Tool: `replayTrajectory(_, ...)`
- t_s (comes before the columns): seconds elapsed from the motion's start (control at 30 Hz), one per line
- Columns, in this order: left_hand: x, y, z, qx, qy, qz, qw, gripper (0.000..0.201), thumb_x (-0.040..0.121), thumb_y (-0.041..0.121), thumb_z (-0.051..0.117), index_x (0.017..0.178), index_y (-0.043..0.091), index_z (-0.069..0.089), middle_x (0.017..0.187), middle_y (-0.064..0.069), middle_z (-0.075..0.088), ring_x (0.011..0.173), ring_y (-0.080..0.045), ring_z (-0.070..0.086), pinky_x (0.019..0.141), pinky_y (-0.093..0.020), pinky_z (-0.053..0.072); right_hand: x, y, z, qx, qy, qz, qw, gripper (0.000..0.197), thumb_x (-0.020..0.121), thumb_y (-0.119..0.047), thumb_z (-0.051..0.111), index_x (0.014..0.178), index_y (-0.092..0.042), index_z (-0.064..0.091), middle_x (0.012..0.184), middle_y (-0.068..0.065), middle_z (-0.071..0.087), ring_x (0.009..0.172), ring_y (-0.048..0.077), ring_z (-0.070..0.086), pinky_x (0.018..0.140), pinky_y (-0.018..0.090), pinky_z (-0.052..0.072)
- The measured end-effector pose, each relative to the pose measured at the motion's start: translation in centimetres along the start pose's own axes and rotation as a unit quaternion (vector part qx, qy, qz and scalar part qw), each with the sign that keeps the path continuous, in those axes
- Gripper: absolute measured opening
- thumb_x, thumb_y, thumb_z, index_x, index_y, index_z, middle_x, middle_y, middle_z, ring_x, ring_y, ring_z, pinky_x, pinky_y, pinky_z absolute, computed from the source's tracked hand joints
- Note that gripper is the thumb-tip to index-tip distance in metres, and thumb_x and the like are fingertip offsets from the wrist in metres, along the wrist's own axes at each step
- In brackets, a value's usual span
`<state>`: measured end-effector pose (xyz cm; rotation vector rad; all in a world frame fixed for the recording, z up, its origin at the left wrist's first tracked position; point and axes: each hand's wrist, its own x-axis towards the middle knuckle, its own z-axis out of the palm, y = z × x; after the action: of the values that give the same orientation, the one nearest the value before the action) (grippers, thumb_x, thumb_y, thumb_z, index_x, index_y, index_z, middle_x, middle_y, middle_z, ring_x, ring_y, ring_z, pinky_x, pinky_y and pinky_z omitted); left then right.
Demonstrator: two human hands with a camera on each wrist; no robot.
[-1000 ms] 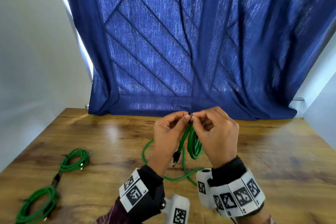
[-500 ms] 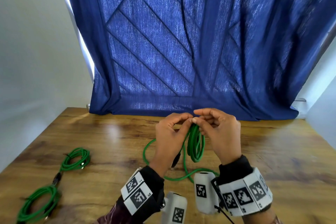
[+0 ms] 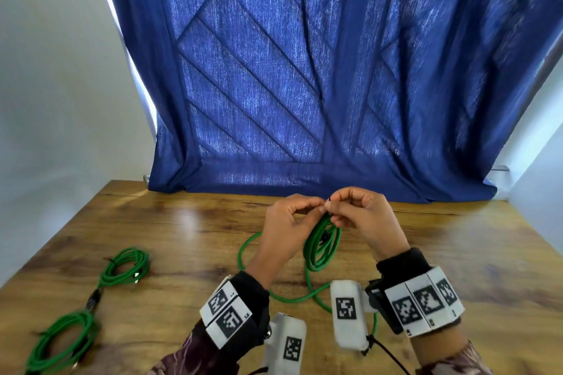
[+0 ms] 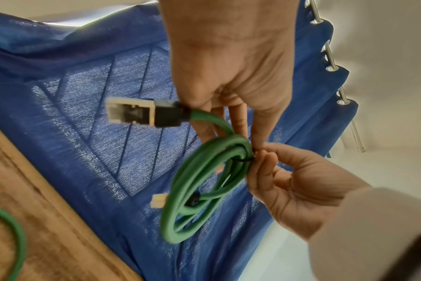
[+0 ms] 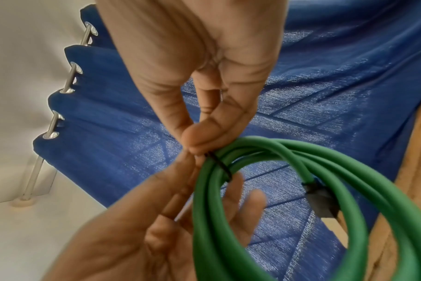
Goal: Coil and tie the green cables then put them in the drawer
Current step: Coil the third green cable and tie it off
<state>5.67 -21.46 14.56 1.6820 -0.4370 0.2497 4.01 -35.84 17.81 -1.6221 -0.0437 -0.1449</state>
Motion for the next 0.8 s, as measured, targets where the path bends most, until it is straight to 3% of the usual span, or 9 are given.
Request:
replayTrajectory(0.17,0.2,0.0,-0.3,-0.021,-0.065,-0.025,0.997,0.022,0.074,0.016,0.075,0.095,0.016,0.071,0.099,-0.006,0.069,0.09,-0.017,0.068,0.083,-0.026,0.054,0.1,0.3,-0.1,0.008,0.029,0.013,0.999,0.007,0.08,-0.001,0.068,0.073,-0.004,0.067,0.066,0.007,0.068,0.05,0.01,0.06,0.05,0.016,0.05)
replayTrajectory(0.27,0.5,-0.1,-0.7,-0.023,-0.094,-0.058,0.994,0.028,0.072,0.008,0.077,0.099,0.01,0.07,0.102,-0.006,0.07,0.088,-0.015,0.069,0.081,-0.027,0.056,0.2,0.4,-0.2,-0.021,0.028,0.019,0.999,0.005,0.08,-0.001,0.068,0.075,-0.001,0.066,0.062,0.01,0.065,0.045,0.009,0.058,0.047,0.015,0.049)
replayTrajectory(0.37,0.6,-0.2,-0.9,-0.035,-0.119,-0.073,0.99,0.03,0.073,0.003,0.075,0.101,0.007,0.069,0.101,-0.006,0.071,0.084,-0.01,0.068,0.079,-0.023,0.055,0.5,0.4,-0.6,-0.069,0.019,0.004,0.997,0.01,0.079,-0.002,0.069,0.07,-0.006,0.065,0.056,0.0,0.062,0.045,0.003,0.053,0.047,0.011,0.044)
replayTrajectory(0.43,0.6,-0.2,-0.9,-0.063,-0.126,-0.081,0.987,0.027,0.075,-0.001,0.073,0.099,0.009,0.069,0.096,-0.005,0.07,0.082,-0.01,0.067,0.077,-0.021,0.055,0.7,0.3,-0.8,-0.129,0.017,-0.02,0.991,0.015,0.077,-0.007,0.071,0.065,-0.013,0.065,0.057,-0.007,0.061,0.052,-0.001,0.053,0.054,0.011,0.041)
replayTrajectory(0.57,0.6,-0.2,-1.0,-0.104,-0.137,-0.091,0.981,0.02,0.08,-0.002,0.066,0.092,0.015,0.069,0.089,-0.002,0.07,0.074,-0.013,0.066,0.072,-0.023,0.055,0.9,0.1,-1.2,-0.15,0.008,-0.036,0.988,0.012,0.077,-0.01,0.071,0.067,-0.012,0.065,0.069,0.003,0.063,0.069,0.011,0.055,0.073,0.027,0.045)
replayTrajectory(0.67,0.5,0.1,-1.2,-0.139,-0.147,-0.109,0.973,0.016,0.086,0.0,0.06,0.09,0.013,0.068,0.083,0.002,0.069,0.07,-0.012,0.066,0.065,-0.023,0.056,0.8,-0.3,-1.0,-0.149,-0.005,-0.05,0.988,0.009,0.079,-0.009,0.069,0.072,-0.006,0.064,0.071,0.004,0.062,0.07,0.012,0.054,0.071,0.029,0.044)
replayTrajectory(0.8,0.4,1.1,-0.9,-0.17,-0.135,-0.118,0.969,0.011,0.09,0.018,0.057,0.084,0.016,0.066,0.076,0.001,0.064,0.07,-0.011,0.064,0.066,-0.029,0.054,0.7,-0.7,-0.5,-0.132,-0.01,-0.061,0.989,0.008,0.082,-0.006,0.066,0.075,-0.004,0.062,0.069,0.004,0.06,0.068,0.014,0.053,0.069,0.031,0.045)
